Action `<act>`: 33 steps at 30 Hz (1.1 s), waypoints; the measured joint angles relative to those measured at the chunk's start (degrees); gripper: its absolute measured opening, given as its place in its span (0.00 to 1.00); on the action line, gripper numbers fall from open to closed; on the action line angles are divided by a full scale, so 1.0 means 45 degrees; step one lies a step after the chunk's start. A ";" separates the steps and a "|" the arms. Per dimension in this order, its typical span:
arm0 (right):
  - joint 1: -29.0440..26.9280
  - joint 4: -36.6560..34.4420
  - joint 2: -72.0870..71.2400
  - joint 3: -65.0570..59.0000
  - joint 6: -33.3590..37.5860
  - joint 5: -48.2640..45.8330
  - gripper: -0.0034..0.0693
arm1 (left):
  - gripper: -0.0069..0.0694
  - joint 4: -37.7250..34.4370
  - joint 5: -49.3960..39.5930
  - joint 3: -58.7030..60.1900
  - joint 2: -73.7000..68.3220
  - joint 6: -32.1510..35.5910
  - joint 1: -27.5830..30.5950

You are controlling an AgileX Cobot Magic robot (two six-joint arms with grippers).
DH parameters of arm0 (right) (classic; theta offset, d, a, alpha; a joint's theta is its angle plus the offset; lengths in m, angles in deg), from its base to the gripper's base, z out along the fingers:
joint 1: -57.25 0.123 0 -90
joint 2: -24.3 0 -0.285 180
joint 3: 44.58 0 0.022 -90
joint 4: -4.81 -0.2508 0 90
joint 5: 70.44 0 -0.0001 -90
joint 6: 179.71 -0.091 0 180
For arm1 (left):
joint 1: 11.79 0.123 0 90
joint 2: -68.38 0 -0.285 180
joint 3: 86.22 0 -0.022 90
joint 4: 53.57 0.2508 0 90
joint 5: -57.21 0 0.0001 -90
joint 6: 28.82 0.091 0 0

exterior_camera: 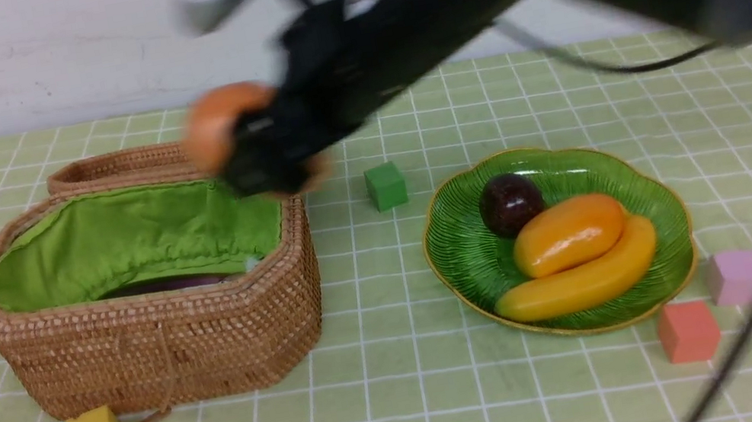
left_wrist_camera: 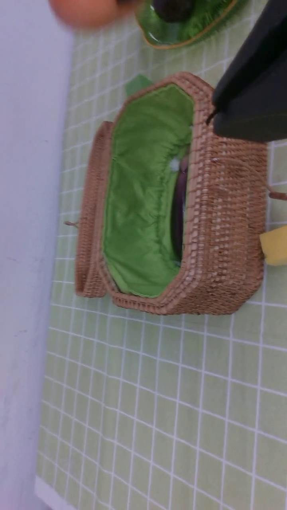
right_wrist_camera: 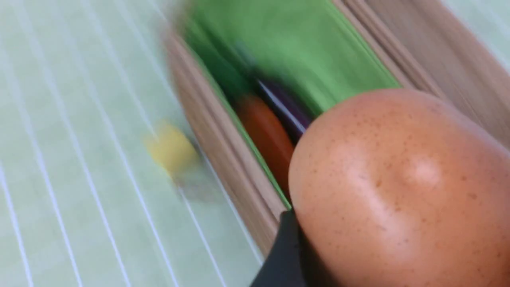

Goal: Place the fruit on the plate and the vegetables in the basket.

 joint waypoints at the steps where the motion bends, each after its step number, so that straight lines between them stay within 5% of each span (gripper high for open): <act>1: 0.0347 0.0089 0.0480 0.0438 0.0000 0.0416 0.91 | 0.07 0.0000 -0.0032 0.0000 0.0187 0.0000 0.0000; 10: 0.1067 0.1049 0.3779 0.2361 0.0000 0.3491 0.91 | 0.07 -0.1110 -0.0196 0.0000 0.0814 0.1169 0.0000; 18: 0.1055 0.1475 0.3934 0.2374 -0.0055 0.3377 0.98 | 0.07 -0.1806 -0.0206 0.0000 0.0814 0.1872 0.0000; 30: 0.1055 0.1927 0.1533 0.2454 -0.0671 -0.0038 0.89 | 0.07 -0.2039 0.0472 0.0000 0.0814 0.1912 0.0000; 33: 0.1055 0.2311 0.0395 0.2454 -0.1799 -0.2476 0.79 | 0.07 -0.2684 0.0621 0.0000 0.0814 0.2281 0.0000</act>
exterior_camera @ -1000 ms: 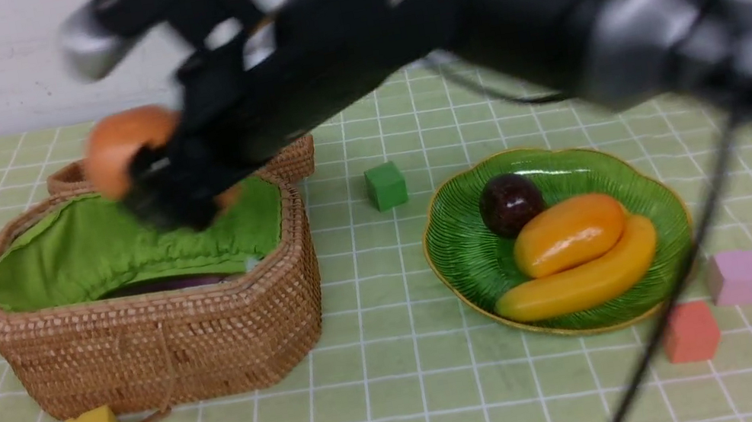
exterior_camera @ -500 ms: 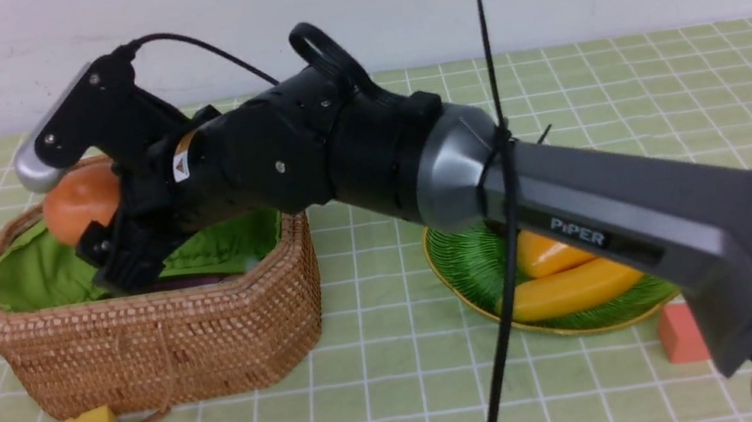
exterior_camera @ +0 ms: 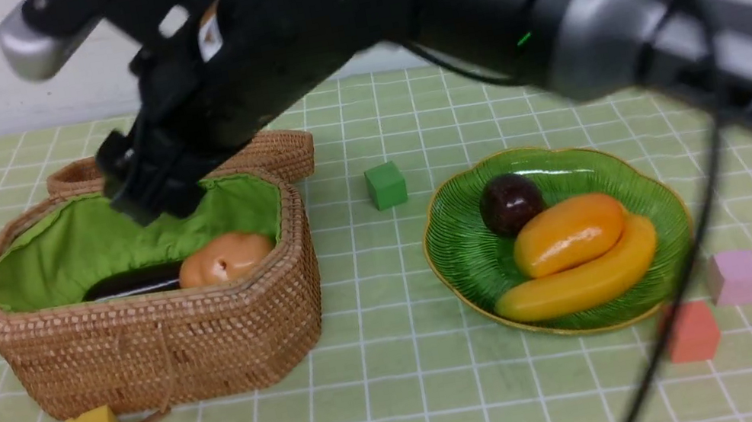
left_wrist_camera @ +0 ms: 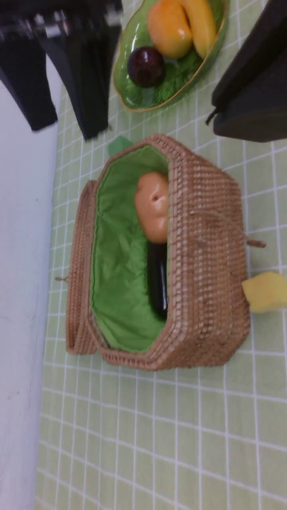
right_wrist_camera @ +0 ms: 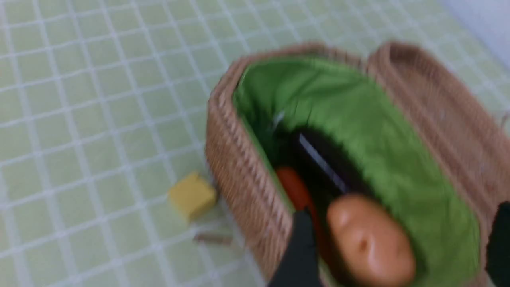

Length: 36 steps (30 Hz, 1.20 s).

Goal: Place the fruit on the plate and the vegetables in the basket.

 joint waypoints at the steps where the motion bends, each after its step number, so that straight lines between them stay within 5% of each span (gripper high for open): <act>1: 0.0000 0.0166 -0.0345 0.0000 -0.0384 -0.0716 0.75 | 0.07 -0.0365 0.0046 0.0000 0.0000 0.0302 0.0000; 3: 0.0000 0.0665 -0.1065 0.0000 -0.1221 -0.2189 0.66 | 0.07 -0.1067 0.0162 0.0000 0.0000 0.0922 0.0000; 5: 0.0000 0.1563 -0.2062 0.0025 -0.2347 -0.4022 0.46 | 0.07 -0.2730 0.1018 0.0085 0.0099 0.2577 0.0000; 10: -0.0012 0.2208 -0.3678 -0.0945 -0.3718 -0.4409 0.13 | 0.07 -0.4055 0.2529 0.0834 0.1050 0.3706 0.0000; 13: 0.0003 0.2158 -0.4976 -0.2478 -0.4653 -0.4414 0.05 | 0.07 -0.4204 0.2913 0.1529 0.1899 0.3666 0.0000; 25: 0.0003 0.1983 -1.1539 -1.1771 -0.7539 -0.4540 0.03 | 0.07 -0.4943 0.4004 0.4779 0.5078 0.3580 0.0000; 36: 0.0003 0.1805 -1.3303 -1.3107 -0.7613 -0.4504 0.03 | 0.08 -0.4898 0.3390 0.5725 0.5078 0.3580 0.0000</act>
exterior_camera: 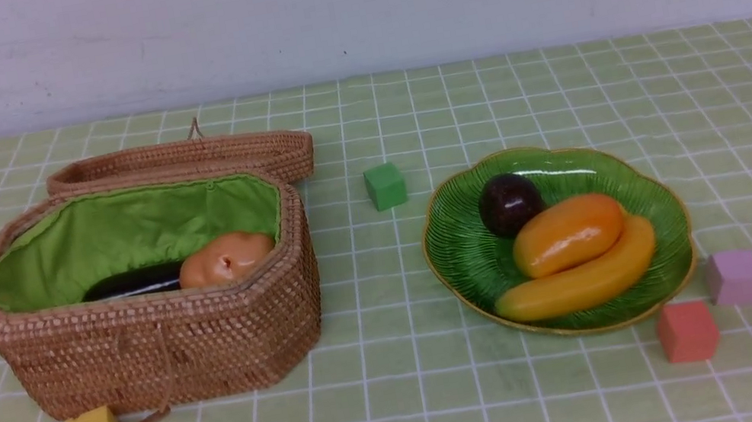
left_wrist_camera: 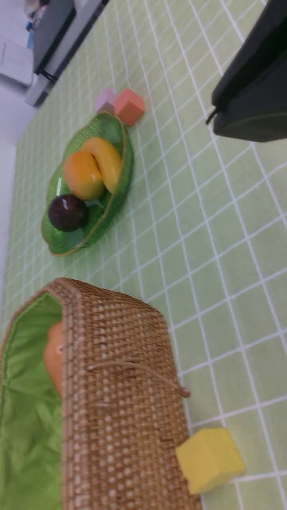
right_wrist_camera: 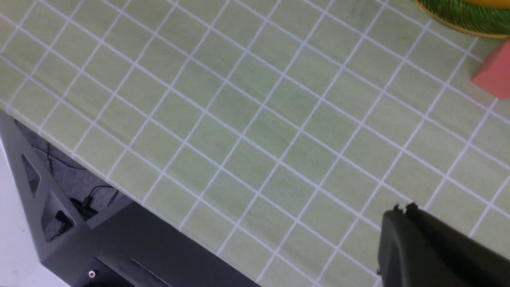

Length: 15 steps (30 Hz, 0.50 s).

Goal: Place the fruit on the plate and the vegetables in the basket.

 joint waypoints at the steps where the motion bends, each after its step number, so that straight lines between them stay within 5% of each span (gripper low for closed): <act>1: 0.0000 0.0000 0.0005 0.0000 0.0000 -0.0007 0.03 | 0.08 0.0000 0.0000 0.0000 0.0000 0.0000 0.0000; 7: -0.0279 -0.0091 -0.0205 -0.0138 0.0016 0.0048 0.03 | 0.09 0.0000 0.0000 0.0000 0.0000 0.0000 0.0000; 12: -0.3123 -0.0286 -0.1918 -0.1962 0.1083 0.1814 0.03 | 0.09 0.0013 0.0000 0.0000 0.0000 0.0000 0.0000; 15: -0.6098 -0.1241 -0.4817 -0.5970 0.2821 0.6468 0.03 | 0.09 0.0022 0.0000 0.0000 0.0000 0.0000 0.0000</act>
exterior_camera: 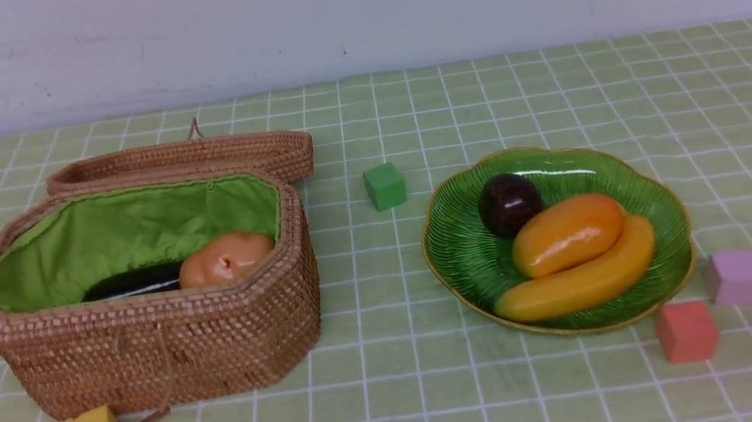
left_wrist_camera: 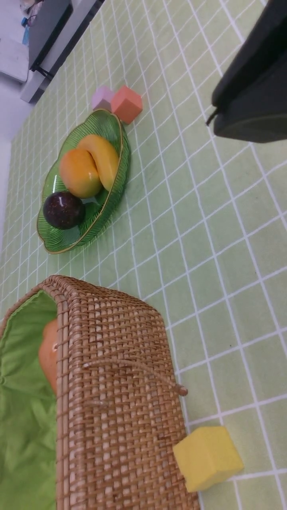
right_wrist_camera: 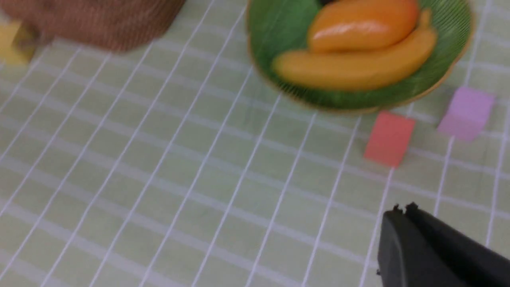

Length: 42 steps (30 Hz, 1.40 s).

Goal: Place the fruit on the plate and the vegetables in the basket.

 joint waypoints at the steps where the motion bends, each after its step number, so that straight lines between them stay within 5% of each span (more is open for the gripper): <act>1: -0.0622 -0.0168 -0.0690 -0.1333 0.0328 0.1147 0.03 | 0.09 0.0000 0.0000 0.0000 0.0000 0.0000 0.0000; 7: -0.3544 -0.0465 -0.5466 -0.7533 0.1424 0.6262 0.04 | 0.09 0.0000 0.0000 0.0000 0.0000 0.0000 0.0000; 14: -0.4114 -0.0173 -0.7046 -0.8415 0.1436 0.4852 0.04 | 0.09 0.0015 -0.0009 0.0000 0.0000 0.0000 0.0000; 42: -0.4181 -0.0216 -0.7046 -0.8392 0.1436 0.4726 0.07 | 0.10 0.0200 -0.0009 0.0014 0.0000 0.0000 0.0000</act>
